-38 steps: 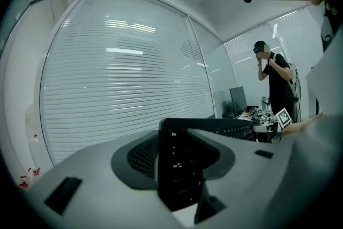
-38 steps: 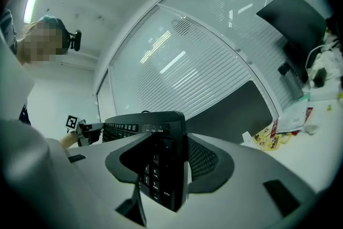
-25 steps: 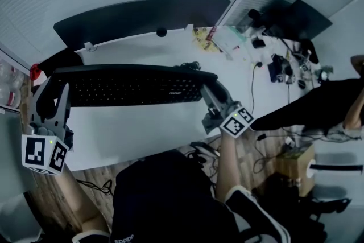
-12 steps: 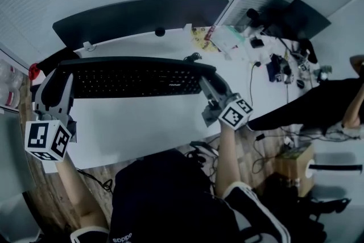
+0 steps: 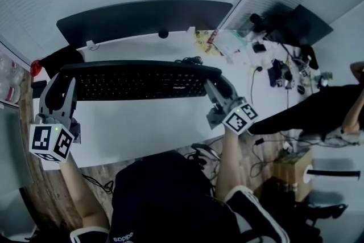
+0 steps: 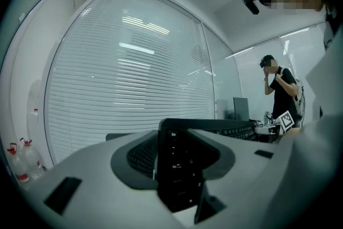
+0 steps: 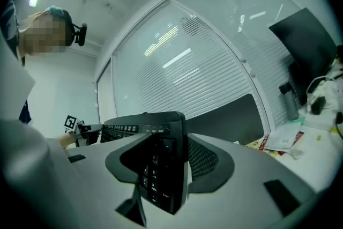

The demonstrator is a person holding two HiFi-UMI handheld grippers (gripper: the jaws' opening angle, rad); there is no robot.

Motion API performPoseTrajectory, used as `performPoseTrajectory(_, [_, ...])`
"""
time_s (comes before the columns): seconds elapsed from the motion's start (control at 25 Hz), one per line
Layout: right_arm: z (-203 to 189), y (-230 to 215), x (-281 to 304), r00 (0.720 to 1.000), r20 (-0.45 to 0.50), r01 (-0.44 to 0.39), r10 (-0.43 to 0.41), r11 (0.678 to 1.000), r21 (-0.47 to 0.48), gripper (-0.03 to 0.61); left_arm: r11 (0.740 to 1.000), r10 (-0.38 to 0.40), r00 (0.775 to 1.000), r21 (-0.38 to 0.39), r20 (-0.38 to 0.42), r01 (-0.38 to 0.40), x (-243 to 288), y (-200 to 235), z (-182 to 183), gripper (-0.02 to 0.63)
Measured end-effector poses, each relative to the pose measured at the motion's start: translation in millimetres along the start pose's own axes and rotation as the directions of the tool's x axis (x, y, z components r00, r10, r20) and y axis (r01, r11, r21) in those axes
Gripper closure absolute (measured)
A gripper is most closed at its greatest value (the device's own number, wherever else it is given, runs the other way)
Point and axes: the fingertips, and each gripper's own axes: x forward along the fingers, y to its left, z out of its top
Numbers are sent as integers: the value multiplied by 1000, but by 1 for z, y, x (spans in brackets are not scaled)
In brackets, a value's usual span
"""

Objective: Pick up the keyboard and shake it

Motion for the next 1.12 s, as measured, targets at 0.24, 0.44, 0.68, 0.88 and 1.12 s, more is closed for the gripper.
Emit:
performPoseTrajectory(0.24, [4,4,4,996,-87,1,-8,996,-88,394,992,28,1000,-121,-13,-30,-5,5,-43,451])
performPoseTrajectory(0.44, [11,11,1,996,-94,-22,9,990,-139,394,985,51,998,-166,32,-45,-14,1,-56,451])
performPoseTrajectory(0.68, [12,8,-3,995,-103,-27,10,985,-168,394,979,60,997,-196,39,-51,-16,-4,-66,451])
performPoseTrajectory(0.88, [15,4,4,993,-115,-37,16,983,-178,394,975,71,997,-212,27,-64,-12,-4,-72,451])
performPoseTrajectory(1.12, [9,-9,18,987,-158,-41,13,983,-178,394,969,80,997,-234,-14,-81,1,0,-91,451])
